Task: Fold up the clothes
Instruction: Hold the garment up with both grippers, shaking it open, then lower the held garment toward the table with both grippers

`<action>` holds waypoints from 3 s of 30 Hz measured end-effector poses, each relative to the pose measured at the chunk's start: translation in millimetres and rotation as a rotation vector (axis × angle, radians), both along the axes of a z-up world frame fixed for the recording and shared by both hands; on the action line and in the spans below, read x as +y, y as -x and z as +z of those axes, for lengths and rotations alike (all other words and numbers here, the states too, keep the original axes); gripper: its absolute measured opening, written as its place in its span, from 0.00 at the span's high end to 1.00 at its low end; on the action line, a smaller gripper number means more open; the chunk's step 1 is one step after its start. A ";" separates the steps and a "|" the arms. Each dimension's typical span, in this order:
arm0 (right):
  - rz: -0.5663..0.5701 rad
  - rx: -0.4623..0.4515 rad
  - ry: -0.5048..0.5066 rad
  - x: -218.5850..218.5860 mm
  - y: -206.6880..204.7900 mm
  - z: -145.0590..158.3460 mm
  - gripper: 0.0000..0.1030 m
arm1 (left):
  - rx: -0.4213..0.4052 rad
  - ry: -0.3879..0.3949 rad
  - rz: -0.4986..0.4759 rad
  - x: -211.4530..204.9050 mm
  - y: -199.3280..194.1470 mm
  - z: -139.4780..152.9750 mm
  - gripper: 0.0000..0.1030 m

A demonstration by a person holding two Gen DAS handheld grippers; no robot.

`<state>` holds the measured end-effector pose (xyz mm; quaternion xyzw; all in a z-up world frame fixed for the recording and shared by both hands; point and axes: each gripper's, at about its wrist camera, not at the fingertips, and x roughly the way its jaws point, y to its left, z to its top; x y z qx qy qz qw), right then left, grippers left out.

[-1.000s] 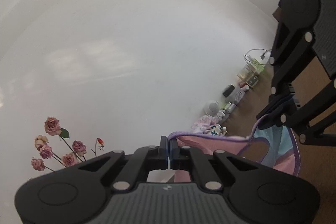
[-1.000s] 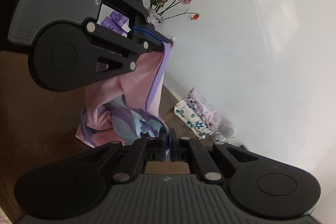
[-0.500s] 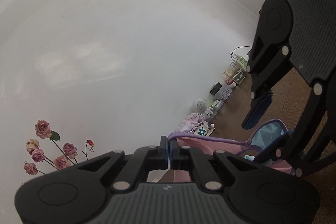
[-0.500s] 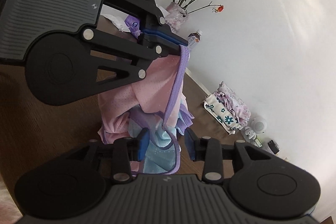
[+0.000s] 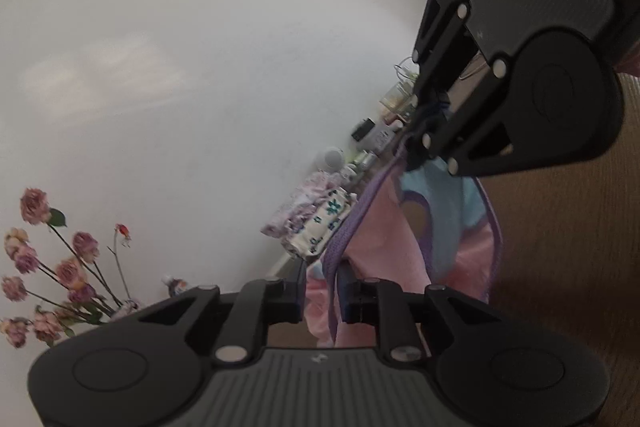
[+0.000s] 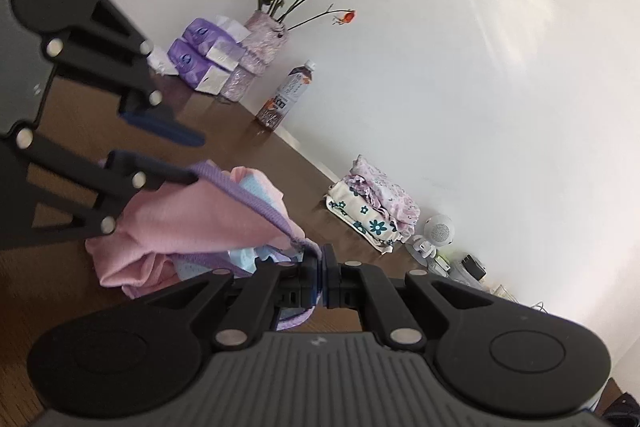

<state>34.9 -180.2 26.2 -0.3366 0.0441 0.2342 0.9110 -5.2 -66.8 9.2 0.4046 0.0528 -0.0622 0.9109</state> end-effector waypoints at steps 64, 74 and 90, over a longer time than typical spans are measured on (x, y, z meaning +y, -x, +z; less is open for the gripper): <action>0.046 0.108 0.080 -1.4 7.5 -28.3 0.64 | -0.125 0.108 0.060 -0.4 -4.5 13.1 0.97; -0.014 0.091 -0.043 -6.1 -13.1 -4.1 0.99 | -0.112 0.052 0.038 -3.4 4.1 6.3 0.90; -0.074 0.072 -0.172 -42.0 -23.0 15.8 0.99 | 0.250 0.172 -0.073 35.7 1.6 19.6 0.64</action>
